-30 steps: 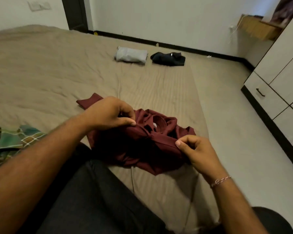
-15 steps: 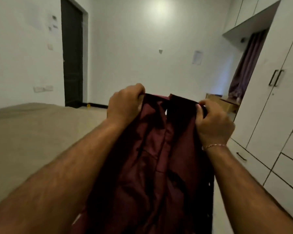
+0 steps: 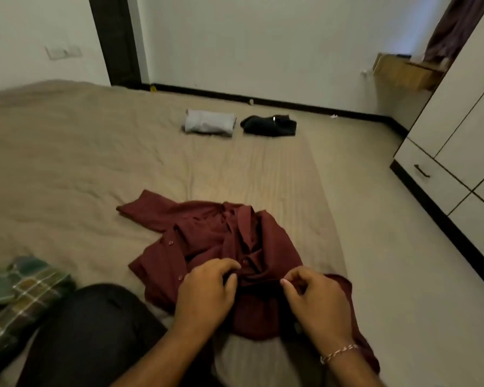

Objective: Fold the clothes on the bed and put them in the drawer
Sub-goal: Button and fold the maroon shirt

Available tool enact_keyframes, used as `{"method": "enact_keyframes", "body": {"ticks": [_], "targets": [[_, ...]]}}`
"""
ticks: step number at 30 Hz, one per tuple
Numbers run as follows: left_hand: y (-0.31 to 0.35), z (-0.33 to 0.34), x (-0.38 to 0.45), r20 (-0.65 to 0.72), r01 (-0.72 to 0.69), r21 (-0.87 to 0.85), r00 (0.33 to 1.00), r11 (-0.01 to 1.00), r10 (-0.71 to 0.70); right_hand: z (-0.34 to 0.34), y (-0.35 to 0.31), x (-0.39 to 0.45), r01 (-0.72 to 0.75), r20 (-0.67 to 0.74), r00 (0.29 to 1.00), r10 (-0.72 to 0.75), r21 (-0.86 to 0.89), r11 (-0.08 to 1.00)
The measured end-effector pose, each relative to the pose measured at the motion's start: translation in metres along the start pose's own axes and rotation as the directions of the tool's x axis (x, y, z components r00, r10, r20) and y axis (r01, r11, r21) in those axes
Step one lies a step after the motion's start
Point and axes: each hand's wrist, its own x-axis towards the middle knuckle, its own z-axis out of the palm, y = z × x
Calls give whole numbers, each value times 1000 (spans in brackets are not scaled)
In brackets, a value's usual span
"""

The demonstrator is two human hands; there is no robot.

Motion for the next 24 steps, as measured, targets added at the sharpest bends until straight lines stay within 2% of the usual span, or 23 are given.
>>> {"method": "enact_keyframes", "body": {"ticks": [3, 5, 7, 10, 14, 17, 19, 21, 23, 24], "targets": [[9, 12, -27, 38, 84, -118, 996, 989, -80, 14, 14, -38, -61, 61, 996, 59, 40, 997], [20, 11, -38, 62, 171, -265, 985, 949, -160, 12, 16, -49, -46, 104, 994, 42, 45, 998], [28, 11, -50, 86, 277, -410, 960, 869, -266, 7, 16, -56, -5, 161, 987, 2, 17, 1000], [29, 7, -76, 150, 435, -569, 889, 698, -433, -2, 18, -69, 32, 246, 969, -6, -101, 994], [22, 4, -90, 153, 512, -569, 835, 644, -529, -5, 16, -78, 33, 350, 936, 42, -206, 978], [17, 9, -87, 238, 601, -560, 776, 571, -584, -4, 16, -75, 53, 419, 906, 59, -251, 966], [16, 15, -88, 308, 641, -567, 748, 517, -588, 3, 19, -73, 8, 435, 898, 61, -157, 988], [19, 18, -91, 363, 661, -614, 722, 431, -589, 9, 23, -72, -84, 403, 913, 61, 38, 996], [21, 22, -93, 385, 659, -657, 711, 366, -589, 12, 24, -73, -193, 352, 931, 93, 263, 945], [23, 22, -95, 389, 652, -673, 713, 349, -583, 11, 21, -76, -250, 325, 938, 119, 399, 882]]}}
